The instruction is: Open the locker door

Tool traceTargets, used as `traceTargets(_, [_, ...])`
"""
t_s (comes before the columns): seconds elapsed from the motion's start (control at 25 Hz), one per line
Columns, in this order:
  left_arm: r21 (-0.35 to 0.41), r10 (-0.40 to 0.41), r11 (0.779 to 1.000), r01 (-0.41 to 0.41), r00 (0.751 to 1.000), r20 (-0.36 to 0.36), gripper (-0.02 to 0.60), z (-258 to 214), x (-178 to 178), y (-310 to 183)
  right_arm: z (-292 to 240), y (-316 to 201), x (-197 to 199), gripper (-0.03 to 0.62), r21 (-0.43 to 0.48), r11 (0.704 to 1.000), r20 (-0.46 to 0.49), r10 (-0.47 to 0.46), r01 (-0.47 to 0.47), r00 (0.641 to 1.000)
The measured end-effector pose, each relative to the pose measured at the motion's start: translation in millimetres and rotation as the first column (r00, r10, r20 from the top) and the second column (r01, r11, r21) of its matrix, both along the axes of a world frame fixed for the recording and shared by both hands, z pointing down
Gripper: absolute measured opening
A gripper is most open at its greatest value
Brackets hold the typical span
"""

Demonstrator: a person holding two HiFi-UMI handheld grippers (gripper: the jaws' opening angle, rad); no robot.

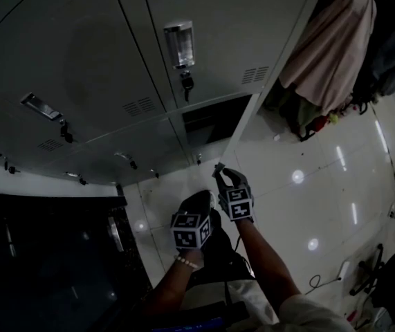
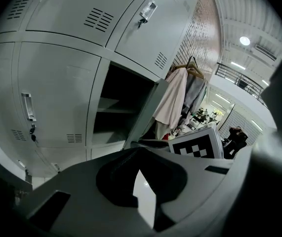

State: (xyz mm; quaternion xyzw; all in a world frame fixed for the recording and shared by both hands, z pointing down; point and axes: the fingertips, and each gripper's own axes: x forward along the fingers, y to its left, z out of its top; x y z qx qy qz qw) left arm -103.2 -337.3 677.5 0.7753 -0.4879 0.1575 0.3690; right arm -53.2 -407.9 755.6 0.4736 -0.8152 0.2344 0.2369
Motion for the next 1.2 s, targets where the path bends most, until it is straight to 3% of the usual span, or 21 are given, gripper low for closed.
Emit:
traceTargets(0.2, [0.005, 0.038, 0.999, -0.038, 0.999, 0.013, -0.002, 0.4, 16.8, 1.7, -3.4, 17.2, 19.4, 0.066, 0.009, 1.000, 0.002, 0.019, -0.019, 1.000])
traceTargets(0.92, [0.017, 0.168, 0.986, -0.168, 0.986, 0.023, -0.002, 4.2, 95.9, 4.6, 1.9, 37.1, 145.9, 0.077, -0.026, 0.966, -0.023, 0.257, -0.258, 0.966])
traceTargets(1.04, [0.015, 0.180, 0.983, -0.181, 0.983, 0.025, -0.002, 5.1, 102.5, 4.4, 2.9, 35.1, 162.8, 0.054, -0.034, 0.961, -0.036, 0.274, -0.276, 0.961])
traceTargets(1.08, [0.017, 0.182, 0.983, -0.182, 0.983, 0.025, -0.002, 5.2, 104.3, 4.0, 3.3, 33.4, 169.5, 0.005, -0.036, 0.956, -0.047, 0.289, -0.291, 0.956])
traceTargets(1.2, [0.021, 0.185, 0.982, -0.186, 0.982, 0.025, -0.002, 3.7, 109.2, 2.9, 4.3, 27.7, 192.3, 0.005, -0.047, 0.938, -0.057, 0.341, -0.344, 0.938])
